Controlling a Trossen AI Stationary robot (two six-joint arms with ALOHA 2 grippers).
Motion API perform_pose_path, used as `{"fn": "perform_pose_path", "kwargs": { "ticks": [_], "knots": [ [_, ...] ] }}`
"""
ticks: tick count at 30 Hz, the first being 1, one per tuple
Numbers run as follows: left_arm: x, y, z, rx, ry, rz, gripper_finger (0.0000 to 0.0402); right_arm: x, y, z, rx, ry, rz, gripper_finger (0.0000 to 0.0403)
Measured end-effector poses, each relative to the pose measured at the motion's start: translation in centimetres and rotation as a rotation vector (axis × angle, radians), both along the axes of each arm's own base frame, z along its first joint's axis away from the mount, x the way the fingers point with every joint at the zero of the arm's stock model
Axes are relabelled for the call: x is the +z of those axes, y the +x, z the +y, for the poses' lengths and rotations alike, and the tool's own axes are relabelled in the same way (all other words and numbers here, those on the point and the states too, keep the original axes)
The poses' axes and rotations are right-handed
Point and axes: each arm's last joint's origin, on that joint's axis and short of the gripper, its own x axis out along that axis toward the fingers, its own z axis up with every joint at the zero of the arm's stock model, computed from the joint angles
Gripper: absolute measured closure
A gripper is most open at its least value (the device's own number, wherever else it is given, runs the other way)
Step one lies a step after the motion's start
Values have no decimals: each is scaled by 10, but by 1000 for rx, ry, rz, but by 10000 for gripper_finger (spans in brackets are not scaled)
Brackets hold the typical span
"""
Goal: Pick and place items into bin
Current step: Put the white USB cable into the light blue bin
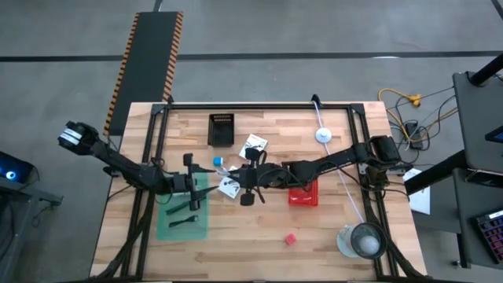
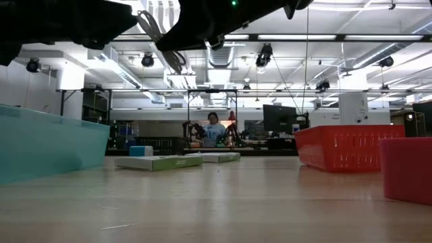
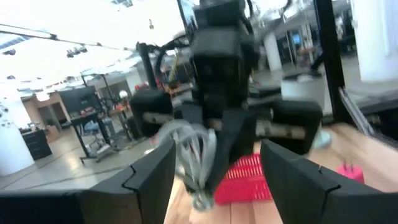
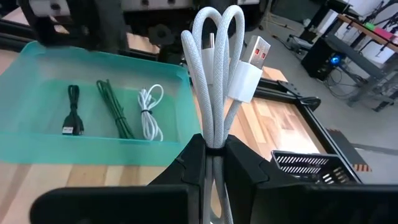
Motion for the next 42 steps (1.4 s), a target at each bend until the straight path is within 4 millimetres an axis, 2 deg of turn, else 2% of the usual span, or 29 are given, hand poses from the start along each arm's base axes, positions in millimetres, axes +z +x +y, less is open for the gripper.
{"fn": "perform_pose_path", "kwargs": {
  "ticks": [16, 23, 28, 38, 42],
  "knots": [
    [-4, 30, 3, 74, 2, 14, 182, -4, -1, 0, 1, -9, 18, 379],
    [-5, 36, 6, 96, 8, 27, 193, -5, -2, 0, 0, -10, 22, 379],
    [-6, 36, 6, 99, 10, 31, 237, -5, -2, 0, 3, -10, 24, 378],
    [-7, 36, 6, 98, 20, 51, 373, -5, -2, 0, 0, -11, 20, 371],
    [-8, 36, 6, 102, 49, 69, 385, -7, -2, -1, -7, -17, 39, 364]
  ]
}}
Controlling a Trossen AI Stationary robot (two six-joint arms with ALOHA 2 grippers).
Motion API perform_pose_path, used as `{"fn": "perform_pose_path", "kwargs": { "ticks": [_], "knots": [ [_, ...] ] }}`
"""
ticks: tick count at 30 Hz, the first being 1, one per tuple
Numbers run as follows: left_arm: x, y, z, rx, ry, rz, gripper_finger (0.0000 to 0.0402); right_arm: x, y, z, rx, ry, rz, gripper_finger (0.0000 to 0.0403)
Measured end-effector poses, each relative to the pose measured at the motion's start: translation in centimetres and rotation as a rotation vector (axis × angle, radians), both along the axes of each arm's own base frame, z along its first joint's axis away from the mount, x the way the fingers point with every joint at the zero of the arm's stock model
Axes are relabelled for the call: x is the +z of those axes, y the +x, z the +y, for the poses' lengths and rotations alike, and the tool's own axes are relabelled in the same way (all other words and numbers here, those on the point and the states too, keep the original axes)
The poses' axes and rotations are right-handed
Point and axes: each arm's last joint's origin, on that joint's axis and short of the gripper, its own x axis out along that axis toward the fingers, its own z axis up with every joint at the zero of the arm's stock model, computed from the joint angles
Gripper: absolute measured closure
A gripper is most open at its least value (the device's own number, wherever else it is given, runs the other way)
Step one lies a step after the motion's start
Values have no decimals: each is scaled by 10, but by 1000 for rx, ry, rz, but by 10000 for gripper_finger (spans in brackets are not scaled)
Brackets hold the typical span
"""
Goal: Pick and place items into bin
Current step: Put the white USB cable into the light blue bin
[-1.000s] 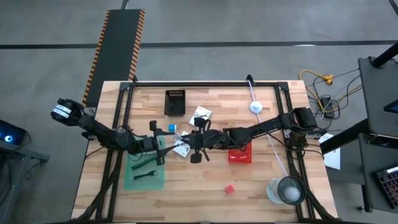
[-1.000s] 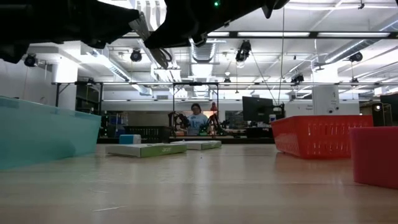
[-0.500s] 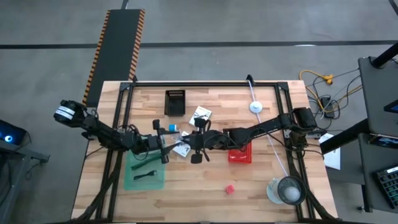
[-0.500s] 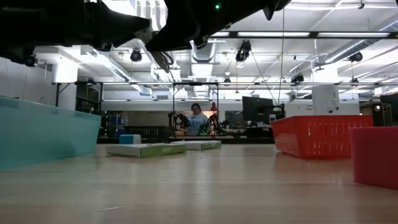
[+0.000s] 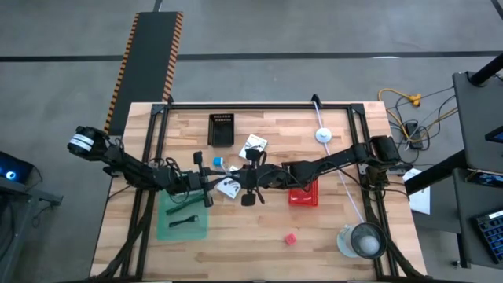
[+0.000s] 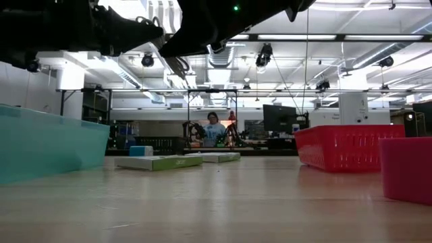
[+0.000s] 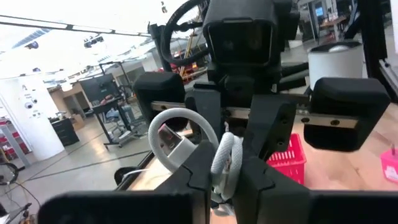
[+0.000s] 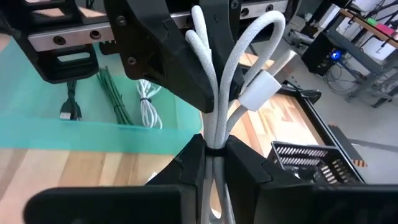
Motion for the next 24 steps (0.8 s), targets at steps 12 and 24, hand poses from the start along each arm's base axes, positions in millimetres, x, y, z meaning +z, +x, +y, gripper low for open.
{"fn": "perform_pose_path", "kwargs": {
  "ticks": [12, 24],
  "knots": [
    [2, -1, 1, 10, 22, 10, 387, -2, -6, -5, -105, -57, 198, 248],
    [-1, -5, 5, 123, -9, 77, 387, -27, -23, -31, -248, 20, 409, 220]
  ]
}}
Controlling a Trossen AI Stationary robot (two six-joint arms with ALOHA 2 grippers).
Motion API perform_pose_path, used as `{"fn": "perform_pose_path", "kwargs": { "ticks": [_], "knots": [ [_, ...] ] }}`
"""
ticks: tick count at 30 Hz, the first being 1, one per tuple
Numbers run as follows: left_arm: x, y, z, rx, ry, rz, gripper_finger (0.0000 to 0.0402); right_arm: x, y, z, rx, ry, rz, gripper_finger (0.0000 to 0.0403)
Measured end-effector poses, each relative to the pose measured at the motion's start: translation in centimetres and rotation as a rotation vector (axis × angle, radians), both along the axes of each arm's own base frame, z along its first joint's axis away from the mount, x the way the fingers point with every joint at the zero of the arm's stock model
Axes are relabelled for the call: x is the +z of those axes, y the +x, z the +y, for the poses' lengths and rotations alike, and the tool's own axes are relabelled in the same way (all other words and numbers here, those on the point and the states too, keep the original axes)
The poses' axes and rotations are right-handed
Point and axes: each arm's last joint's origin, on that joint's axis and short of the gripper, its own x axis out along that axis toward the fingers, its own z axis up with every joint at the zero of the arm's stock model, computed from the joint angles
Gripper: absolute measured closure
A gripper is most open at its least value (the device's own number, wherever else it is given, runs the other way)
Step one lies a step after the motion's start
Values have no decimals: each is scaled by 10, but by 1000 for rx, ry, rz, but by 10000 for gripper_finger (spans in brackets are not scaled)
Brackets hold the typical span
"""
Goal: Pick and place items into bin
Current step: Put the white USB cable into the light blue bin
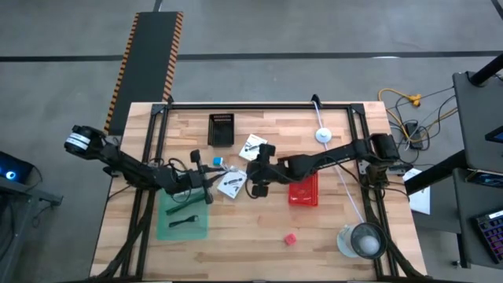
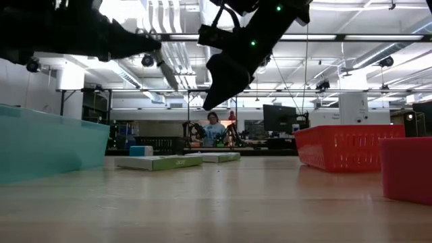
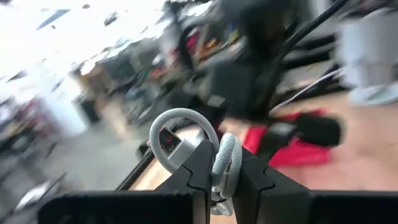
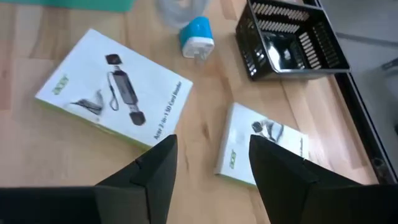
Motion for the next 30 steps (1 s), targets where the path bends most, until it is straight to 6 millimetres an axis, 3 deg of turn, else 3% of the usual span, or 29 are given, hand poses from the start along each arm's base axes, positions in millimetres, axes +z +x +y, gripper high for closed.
{"fn": "perform_pose_path", "kwargs": {
  "ticks": [6, 14, 22, 30],
  "knots": [
    [12, 1, 1, 80, -153, 128, 387, 0, 0, -12, -20, -10, 5, 229],
    [55, 6, -6, 171, -376, 384, 387, 3, -6, -16, 10, -45, 70, 240],
    [81, 15, -19, 165, -459, 621, 387, 1, -12, -17, 14, -50, 136, 248],
    [96, 11, -24, 210, -570, 945, 387, 0, -12, -16, 24, -56, 147, 248]
  ]
}}
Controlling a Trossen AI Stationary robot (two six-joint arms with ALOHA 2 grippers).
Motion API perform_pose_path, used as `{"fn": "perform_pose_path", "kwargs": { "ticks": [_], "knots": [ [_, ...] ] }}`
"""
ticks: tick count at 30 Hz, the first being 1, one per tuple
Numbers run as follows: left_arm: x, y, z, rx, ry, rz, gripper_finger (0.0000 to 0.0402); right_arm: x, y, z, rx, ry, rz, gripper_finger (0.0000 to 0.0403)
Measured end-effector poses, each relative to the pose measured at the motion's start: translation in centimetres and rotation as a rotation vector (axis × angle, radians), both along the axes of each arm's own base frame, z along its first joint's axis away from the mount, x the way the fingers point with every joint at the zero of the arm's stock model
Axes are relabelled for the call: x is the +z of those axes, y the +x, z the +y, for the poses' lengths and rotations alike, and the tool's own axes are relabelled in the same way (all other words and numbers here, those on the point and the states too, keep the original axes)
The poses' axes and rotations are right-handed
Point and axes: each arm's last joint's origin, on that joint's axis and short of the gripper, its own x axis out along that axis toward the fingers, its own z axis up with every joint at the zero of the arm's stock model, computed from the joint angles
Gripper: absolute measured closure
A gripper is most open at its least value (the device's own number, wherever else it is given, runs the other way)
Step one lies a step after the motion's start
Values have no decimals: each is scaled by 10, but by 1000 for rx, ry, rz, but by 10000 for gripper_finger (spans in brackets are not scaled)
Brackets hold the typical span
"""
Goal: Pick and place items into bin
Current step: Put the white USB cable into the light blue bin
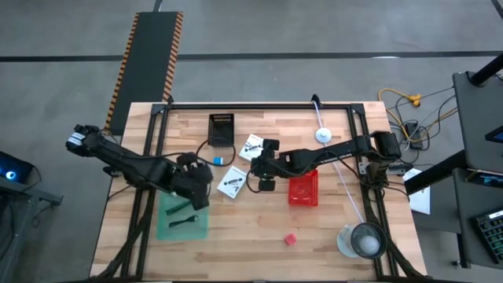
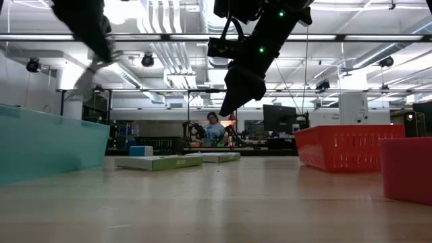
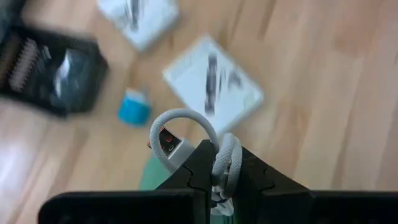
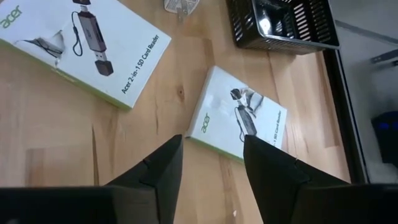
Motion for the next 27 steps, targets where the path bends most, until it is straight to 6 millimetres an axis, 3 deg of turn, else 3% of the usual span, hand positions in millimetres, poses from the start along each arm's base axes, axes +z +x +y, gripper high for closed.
{"fn": "perform_pose_path", "kwargs": {
  "ticks": [8, 19, 27],
  "knots": [
    [-13, -5, -12, -76, -161, 254, 387, 0, 0, 0, 2, -2, 2, 251],
    [-51, 3, -35, -116, -281, 495, 384, -1, -1, 0, 1, 1, 7, 252],
    [-66, 11, -39, -101, -278, 576, 292, -1, -1, 0, 3, 0, 8, 252]
  ]
}}
